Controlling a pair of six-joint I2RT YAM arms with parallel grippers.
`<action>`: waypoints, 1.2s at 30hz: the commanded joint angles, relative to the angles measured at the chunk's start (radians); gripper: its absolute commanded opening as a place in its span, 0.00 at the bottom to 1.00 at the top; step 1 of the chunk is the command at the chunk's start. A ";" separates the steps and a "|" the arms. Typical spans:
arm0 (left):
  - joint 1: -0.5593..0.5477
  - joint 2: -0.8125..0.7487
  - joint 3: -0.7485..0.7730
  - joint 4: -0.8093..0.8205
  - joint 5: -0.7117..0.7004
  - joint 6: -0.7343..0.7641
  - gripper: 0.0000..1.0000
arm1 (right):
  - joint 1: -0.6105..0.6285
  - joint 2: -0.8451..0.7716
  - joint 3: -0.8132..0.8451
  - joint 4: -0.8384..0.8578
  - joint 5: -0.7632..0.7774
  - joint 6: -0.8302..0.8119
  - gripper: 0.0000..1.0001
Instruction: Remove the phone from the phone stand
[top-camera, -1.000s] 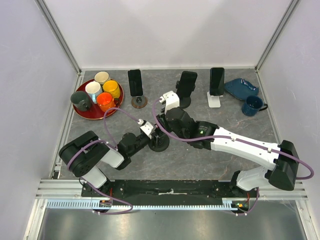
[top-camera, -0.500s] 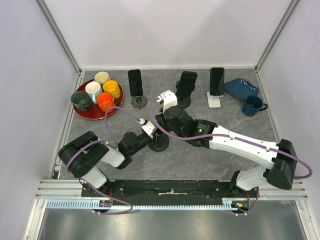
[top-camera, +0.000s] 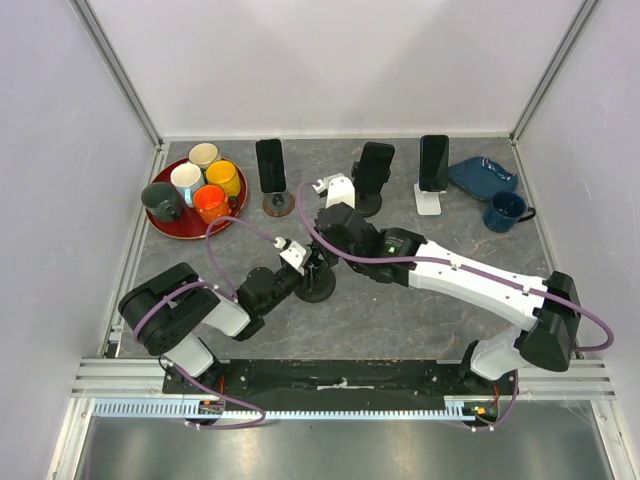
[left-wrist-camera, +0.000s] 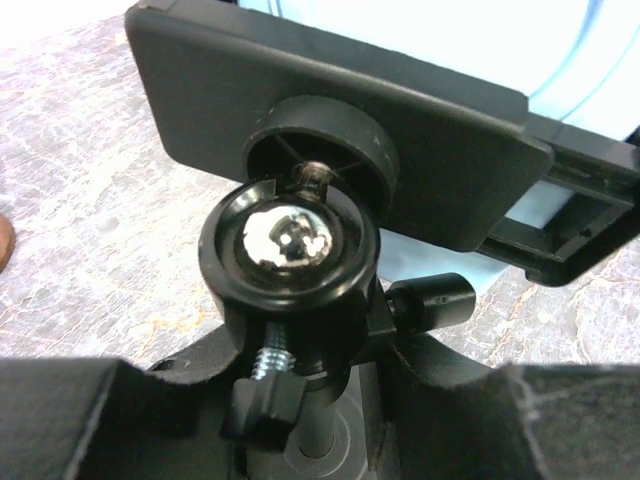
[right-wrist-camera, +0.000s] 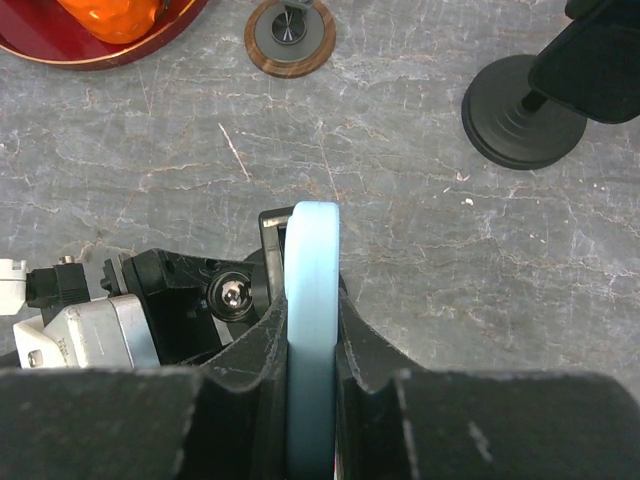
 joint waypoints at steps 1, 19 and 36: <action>0.031 0.013 -0.016 0.206 -0.215 -0.075 0.02 | 0.026 0.038 0.033 -0.330 -0.102 0.078 0.00; 0.039 0.021 -0.048 0.237 -0.313 -0.115 0.02 | 0.023 -0.100 -0.036 -0.355 0.099 0.222 0.00; 0.040 0.024 -0.085 0.296 -0.369 -0.136 0.02 | -0.075 -0.124 -0.080 -0.359 0.065 0.199 0.00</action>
